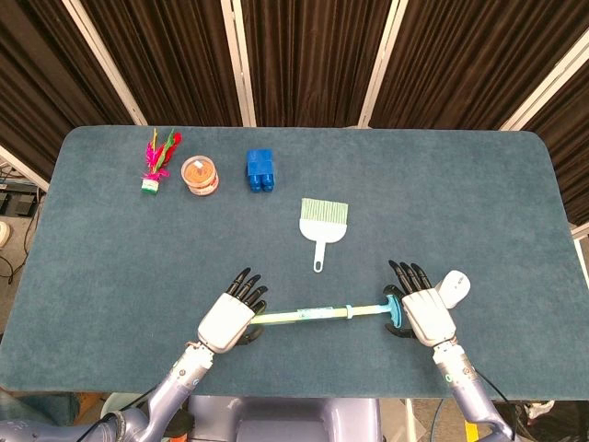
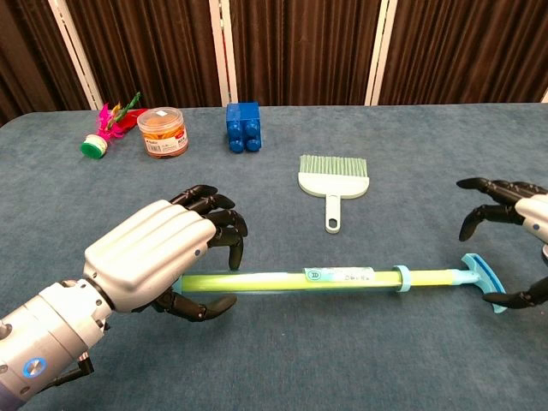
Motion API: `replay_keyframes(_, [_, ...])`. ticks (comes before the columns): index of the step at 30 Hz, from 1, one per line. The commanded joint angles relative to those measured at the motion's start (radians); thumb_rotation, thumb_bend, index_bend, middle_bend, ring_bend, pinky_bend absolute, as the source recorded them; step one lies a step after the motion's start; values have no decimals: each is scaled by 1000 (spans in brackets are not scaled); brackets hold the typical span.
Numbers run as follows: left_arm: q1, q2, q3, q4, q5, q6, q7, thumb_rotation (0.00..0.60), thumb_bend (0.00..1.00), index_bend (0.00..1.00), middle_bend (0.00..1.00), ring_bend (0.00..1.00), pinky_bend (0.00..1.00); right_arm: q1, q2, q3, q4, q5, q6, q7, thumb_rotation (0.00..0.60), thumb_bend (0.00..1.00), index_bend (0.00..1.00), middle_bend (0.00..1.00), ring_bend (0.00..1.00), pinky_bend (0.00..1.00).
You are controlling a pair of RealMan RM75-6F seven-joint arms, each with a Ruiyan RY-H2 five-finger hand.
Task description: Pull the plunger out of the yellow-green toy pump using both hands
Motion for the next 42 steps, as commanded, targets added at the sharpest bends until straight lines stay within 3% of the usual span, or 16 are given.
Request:
replay_keyframes(1, [-1, 2, -1, -1, -2, 0, 4, 600, 538, 678, 242, 101, 60, -2, -8, -13, 21, 11, -11, 22, 600, 203, 366, 37, 0, 78])
replay_keyframes(7, [-2, 4, 2, 3, -7, -5, 9, 600, 531, 678, 241, 101, 60, -3, -23, -21, 57, 24, -17, 52, 600, 203, 372, 37, 0, 77])
replay_keyframes(14, [-3, 7, -6, 5, -16, -3, 8, 600, 529, 679, 240, 101, 59, -5, -55, -25, 96, 43, -29, 91, 600, 201, 449, 47, 0, 77])
replay_keyframes(23, [-10, 5, -7, 23, -22, -10, -8, 600, 528, 679, 240, 101, 59, 2, -85, -29, 133, 43, -27, 132, 600, 217, 456, 50, 0, 78])
replay_keyframes(42, [-24, -9, -8, 49, -30, -20, -26, 600, 528, 680, 240, 101, 60, 15, -48, -5, 49, 63, -7, 43, 600, 217, 388, 45, 0, 78])
